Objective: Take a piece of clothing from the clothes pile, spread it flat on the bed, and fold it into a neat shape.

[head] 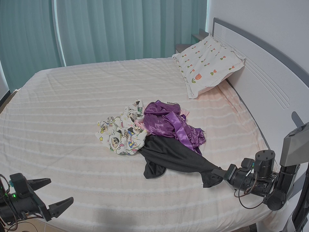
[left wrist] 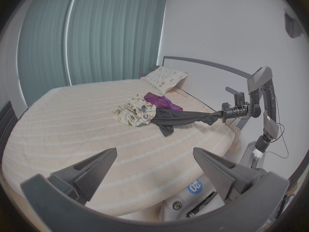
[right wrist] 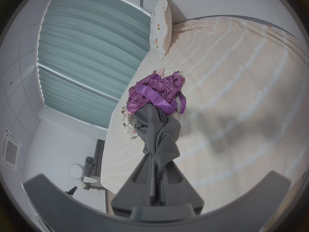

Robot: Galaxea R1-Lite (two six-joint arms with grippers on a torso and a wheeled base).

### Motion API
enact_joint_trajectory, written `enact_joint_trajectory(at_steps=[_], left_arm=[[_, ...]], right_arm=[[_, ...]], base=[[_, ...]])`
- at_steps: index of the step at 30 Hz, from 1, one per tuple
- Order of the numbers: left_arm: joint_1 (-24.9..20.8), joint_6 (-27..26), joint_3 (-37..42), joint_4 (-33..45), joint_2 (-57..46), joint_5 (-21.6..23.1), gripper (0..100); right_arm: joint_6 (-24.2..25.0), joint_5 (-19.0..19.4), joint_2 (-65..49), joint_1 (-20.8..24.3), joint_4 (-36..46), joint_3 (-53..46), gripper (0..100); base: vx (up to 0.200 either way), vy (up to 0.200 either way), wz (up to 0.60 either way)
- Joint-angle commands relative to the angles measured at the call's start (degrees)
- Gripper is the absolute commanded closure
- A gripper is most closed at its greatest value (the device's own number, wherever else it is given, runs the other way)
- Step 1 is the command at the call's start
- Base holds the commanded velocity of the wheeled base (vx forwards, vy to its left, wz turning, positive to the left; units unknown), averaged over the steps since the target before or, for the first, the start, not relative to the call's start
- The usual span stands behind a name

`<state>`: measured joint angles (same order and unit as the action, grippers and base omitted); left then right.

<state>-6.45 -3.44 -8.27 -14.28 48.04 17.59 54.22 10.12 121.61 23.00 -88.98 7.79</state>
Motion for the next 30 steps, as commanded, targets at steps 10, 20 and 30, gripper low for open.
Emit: enact_joint_trajectory(at_steps=[10, 20, 30], left_arm=[[-9.9, 6.07, -0.17, -25.8, 44.33, -4.23, 0], [-21.5, 21.72, -6.94, -45.93, 69.12, -17.06, 0], [-23.87, 22.25, -18.1, -54.02, 84.32, -24.01, 0]], right_arm=[[0.0, -1.5, -2.43, 0.02, -0.76, -0.14, 100], [0.09, -1.5, -1.91, 0.02, -0.76, -0.06, 100], [0.09, -1.5, -2.17, -0.24, -0.76, 0.3, 100]], base=[[0.0, 0.0, 0.0], [0.0, 0.0, 0.0], [0.0, 0.0, 0.0]])
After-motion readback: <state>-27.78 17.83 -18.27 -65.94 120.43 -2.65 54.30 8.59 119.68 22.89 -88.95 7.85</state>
